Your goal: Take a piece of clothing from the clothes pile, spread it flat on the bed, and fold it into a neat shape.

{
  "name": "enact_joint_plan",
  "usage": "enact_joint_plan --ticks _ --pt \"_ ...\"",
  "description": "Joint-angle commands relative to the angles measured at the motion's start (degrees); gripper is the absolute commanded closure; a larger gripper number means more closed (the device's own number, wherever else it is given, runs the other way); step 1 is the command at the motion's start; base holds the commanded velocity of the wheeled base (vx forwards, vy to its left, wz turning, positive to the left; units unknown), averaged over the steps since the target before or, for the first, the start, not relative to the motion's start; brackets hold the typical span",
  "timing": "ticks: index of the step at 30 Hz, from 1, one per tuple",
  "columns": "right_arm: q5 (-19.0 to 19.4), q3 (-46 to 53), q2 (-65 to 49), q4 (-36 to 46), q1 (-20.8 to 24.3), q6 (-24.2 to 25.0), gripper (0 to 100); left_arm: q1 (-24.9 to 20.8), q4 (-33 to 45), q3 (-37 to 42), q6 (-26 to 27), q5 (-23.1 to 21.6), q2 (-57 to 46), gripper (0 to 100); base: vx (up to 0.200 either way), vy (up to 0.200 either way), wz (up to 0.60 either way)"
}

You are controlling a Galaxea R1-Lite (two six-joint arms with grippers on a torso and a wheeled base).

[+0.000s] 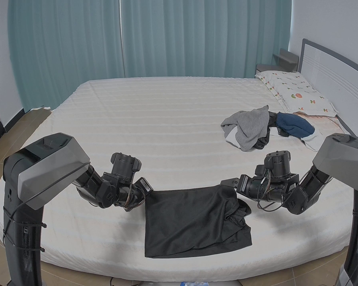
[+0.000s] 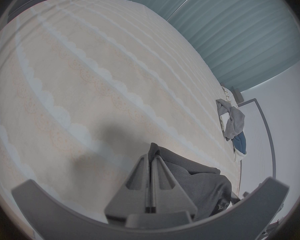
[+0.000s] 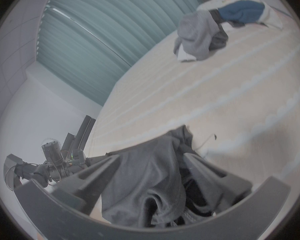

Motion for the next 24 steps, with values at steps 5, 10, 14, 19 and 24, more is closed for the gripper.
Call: enact_joint_plan --ticks 5,10,14,19,24 --pt "-0.51 6.89 -1.82 -5.31 0.52 0.58 0 -0.02 -0.03 0.18 0.01 -0.01 0.15 100 0.000 0.000 0.00" --pt "2.56 9.70 -5.43 -4.87 1.31 6.91 0 -0.02 -0.03 0.18 0.01 -0.01 0.06 100 0.000 0.000 0.00" --pt "3.97 10.40 -5.69 -2.85 1.49 7.88 0 -0.02 -0.03 0.18 0.01 -0.01 0.06 100 0.000 0.000 0.00" --pt "4.93 9.96 -5.07 -1.18 2.19 9.55 0 -0.02 -0.03 0.18 0.01 -0.01 0.06 100 0.000 0.000 0.00" --pt "5.29 8.64 -1.91 -1.18 2.98 10.16 0 -0.02 -0.03 0.18 0.01 -0.01 0.06 100 0.000 0.000 0.00"
